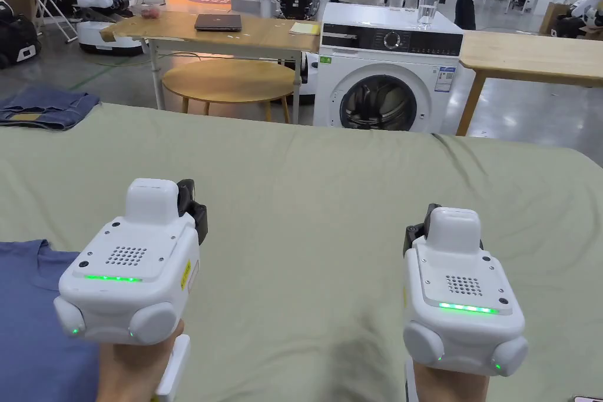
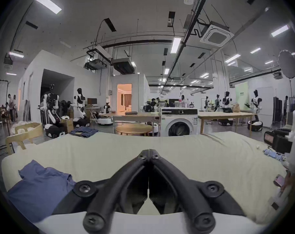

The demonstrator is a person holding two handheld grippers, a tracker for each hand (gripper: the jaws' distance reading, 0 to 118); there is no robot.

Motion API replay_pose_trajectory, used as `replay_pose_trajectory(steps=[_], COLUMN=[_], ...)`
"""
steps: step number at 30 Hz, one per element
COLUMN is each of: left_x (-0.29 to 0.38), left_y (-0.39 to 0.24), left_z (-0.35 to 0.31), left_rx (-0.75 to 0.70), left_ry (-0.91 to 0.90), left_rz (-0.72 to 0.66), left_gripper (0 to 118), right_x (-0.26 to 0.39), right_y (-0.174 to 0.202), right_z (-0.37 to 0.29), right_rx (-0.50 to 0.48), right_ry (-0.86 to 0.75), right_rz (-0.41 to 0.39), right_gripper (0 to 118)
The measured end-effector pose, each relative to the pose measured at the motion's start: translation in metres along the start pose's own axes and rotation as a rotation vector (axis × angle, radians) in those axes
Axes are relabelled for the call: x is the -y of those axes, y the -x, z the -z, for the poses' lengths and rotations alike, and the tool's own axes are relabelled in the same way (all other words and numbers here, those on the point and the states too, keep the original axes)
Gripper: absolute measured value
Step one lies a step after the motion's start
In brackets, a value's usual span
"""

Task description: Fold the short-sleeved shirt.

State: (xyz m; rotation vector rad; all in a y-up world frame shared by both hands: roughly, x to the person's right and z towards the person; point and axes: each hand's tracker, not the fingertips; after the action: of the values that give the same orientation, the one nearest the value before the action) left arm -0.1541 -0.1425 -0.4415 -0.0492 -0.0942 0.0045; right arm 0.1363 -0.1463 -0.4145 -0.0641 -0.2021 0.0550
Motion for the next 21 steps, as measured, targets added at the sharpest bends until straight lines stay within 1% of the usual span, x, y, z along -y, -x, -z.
replay_pose_trajectory(steps=[3,8,11,14,17,20,21], left_x=[-0.002,-0.007,-0.009,-0.007,-0.002,0.005,0.009], left_y=[0.009,0.032,0.056,0.086,0.119,0.157,0.169], left_z=[-0.003,-0.016,-0.025,-0.034,-0.046,-0.055,-0.057], left_rx=[-0.007,-0.069,-0.115,-0.172,-0.226,-0.265,-0.286], left_ry=[0.016,0.047,0.101,0.203,0.293,0.396,0.465], left_rz=[0.017,0.059,0.068,0.067,0.022,-0.076,-0.116], left_gripper=[0,0,0,0,0,0,0], right_x=[-0.001,-0.003,-0.005,-0.005,-0.002,0.001,0.001], right_y=[0.007,0.021,0.035,0.052,0.068,0.084,0.089], right_z=[-0.002,0.003,0.003,0.002,0.0,-0.002,-0.002], right_rx=[-0.014,-0.05,-0.093,-0.131,-0.175,-0.212,-0.224], right_ry=[-0.007,-0.002,0.007,0.023,0.035,0.047,0.053], right_rz=[-0.009,-0.009,-0.004,-0.023,-0.035,-0.04,-0.043], right_gripper=[0,0,0,0,0,0,0])
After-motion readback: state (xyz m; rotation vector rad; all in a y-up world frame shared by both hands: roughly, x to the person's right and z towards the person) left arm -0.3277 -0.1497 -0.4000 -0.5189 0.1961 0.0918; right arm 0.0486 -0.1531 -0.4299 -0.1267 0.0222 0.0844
